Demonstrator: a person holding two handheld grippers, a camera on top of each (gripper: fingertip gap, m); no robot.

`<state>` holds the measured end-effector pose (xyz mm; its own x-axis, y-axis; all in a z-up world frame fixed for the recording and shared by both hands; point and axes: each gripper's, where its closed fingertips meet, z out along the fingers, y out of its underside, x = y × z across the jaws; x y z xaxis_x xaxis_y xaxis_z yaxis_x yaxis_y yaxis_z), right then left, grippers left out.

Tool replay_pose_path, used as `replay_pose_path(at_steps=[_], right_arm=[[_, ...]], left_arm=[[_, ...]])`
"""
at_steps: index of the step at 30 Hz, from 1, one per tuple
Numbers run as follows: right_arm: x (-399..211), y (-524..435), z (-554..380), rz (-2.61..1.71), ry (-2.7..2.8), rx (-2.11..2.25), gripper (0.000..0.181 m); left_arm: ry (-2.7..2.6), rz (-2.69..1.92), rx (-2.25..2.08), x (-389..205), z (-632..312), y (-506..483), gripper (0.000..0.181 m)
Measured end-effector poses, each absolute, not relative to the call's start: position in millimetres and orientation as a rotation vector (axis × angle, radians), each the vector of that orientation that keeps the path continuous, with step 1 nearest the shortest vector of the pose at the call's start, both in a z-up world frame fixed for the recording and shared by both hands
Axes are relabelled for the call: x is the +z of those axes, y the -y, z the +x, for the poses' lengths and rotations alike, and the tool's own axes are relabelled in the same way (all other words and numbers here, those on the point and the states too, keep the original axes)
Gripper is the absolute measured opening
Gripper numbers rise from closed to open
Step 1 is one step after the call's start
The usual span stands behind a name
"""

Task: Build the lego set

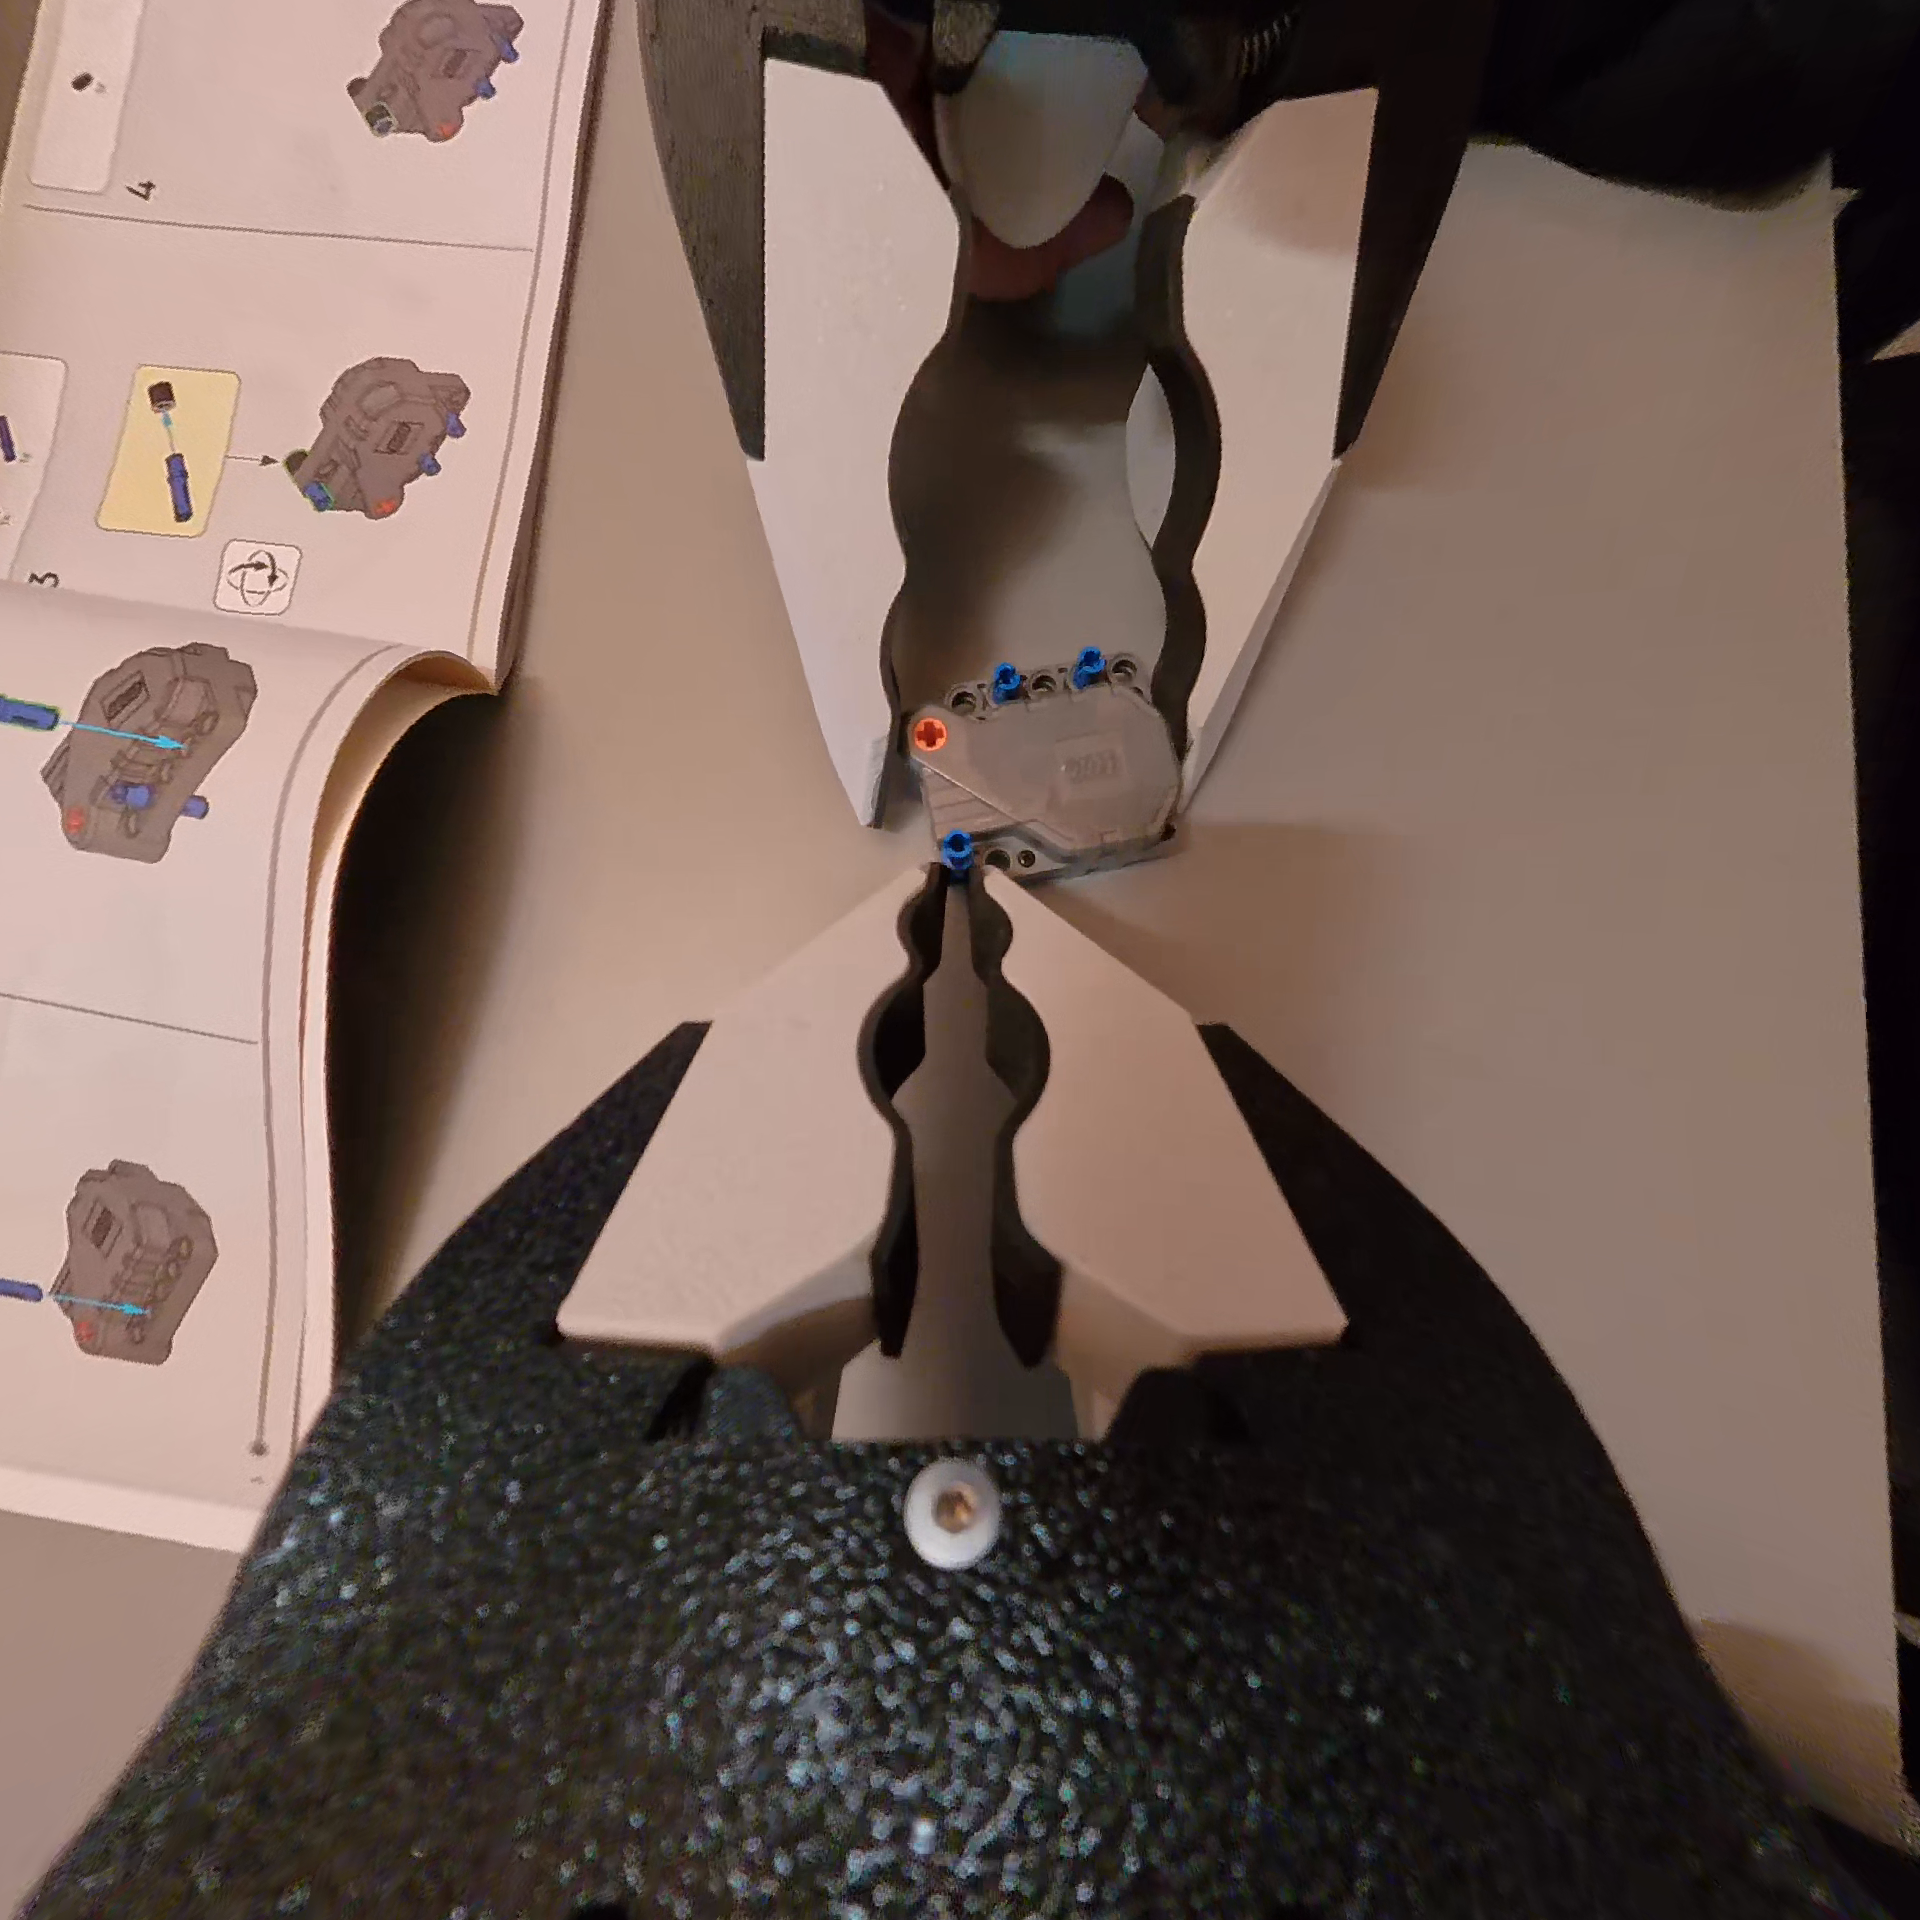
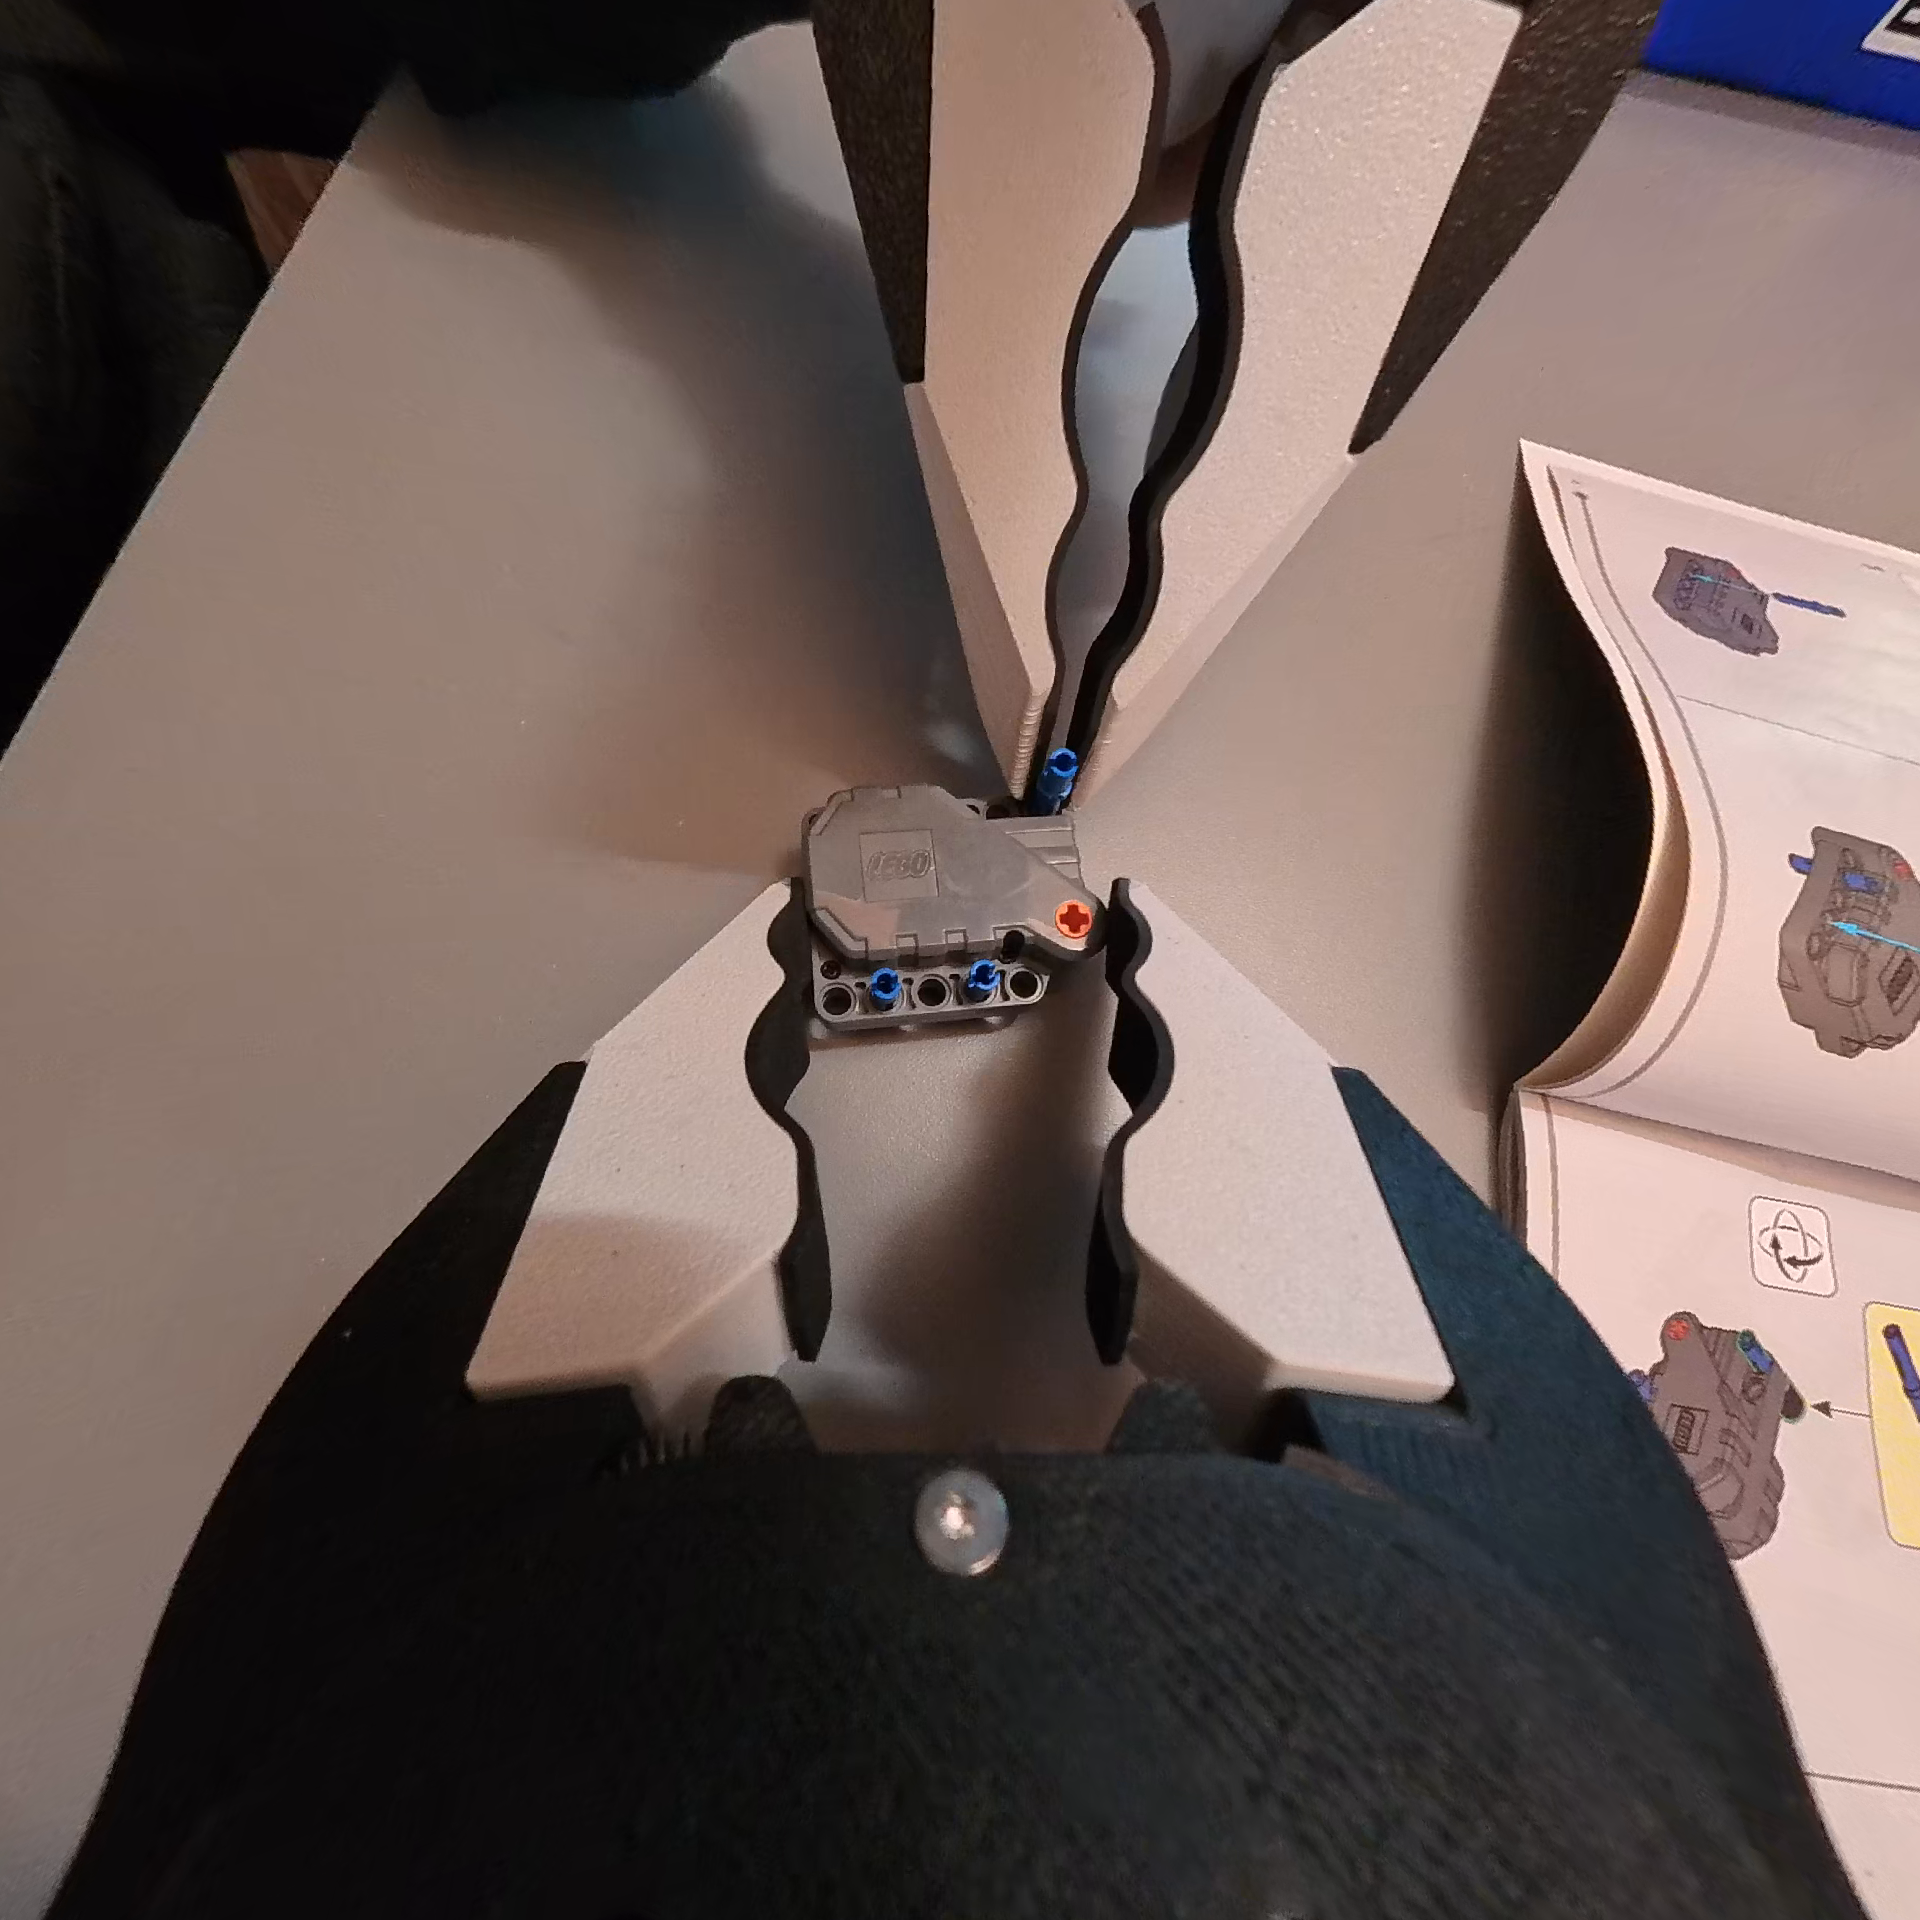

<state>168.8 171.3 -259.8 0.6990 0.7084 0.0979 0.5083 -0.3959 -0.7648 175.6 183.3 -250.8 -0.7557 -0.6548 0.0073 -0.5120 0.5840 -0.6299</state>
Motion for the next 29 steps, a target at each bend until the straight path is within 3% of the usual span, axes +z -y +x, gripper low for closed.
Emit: replay_pose_path(at_steps=[1,29], right_arm=[[-260,-171,169,-2.083,0.927,0.309,0.055],[-259,-173,174,-2.095,0.908,0.319,0.058]], left_arm=[[-2.580,-0.973,-0.934,-251,176,-183,0.001],[-2.632,-0.949,-0.916,-254,165,-185,0.000]])
